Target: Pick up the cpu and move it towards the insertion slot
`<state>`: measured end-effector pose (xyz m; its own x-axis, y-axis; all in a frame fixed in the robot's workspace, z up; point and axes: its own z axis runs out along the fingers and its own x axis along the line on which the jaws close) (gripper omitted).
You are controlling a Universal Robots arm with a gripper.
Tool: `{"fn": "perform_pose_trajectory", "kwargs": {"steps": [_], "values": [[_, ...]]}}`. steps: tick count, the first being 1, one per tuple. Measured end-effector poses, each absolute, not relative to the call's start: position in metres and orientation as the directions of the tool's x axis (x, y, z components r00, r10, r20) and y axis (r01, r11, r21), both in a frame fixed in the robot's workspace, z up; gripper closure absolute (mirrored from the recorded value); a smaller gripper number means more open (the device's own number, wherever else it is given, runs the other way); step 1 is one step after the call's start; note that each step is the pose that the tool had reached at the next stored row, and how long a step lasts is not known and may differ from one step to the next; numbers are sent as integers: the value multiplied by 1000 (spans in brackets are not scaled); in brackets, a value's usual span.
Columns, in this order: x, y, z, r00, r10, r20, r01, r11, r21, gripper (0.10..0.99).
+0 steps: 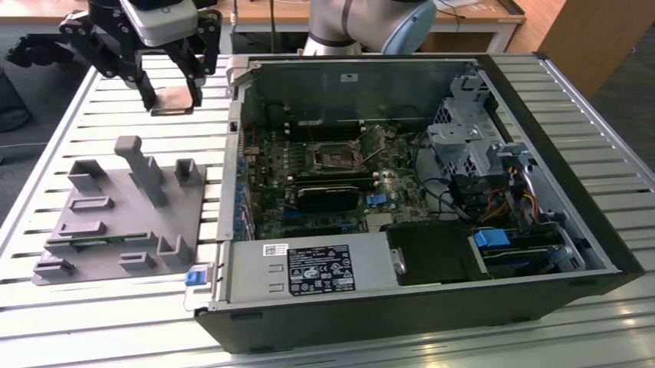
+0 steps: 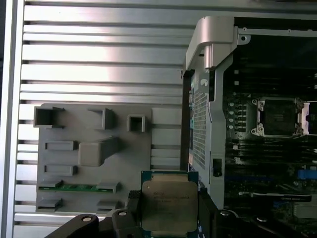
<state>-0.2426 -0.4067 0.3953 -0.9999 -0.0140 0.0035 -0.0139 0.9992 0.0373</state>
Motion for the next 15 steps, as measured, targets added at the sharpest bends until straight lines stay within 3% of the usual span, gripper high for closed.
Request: {"fn": "perform_pose_trajectory", "kwargs": {"steps": [15], "values": [[-232, -405, 395, -1000, -14, 3, -14, 999, 37, 545]]}}
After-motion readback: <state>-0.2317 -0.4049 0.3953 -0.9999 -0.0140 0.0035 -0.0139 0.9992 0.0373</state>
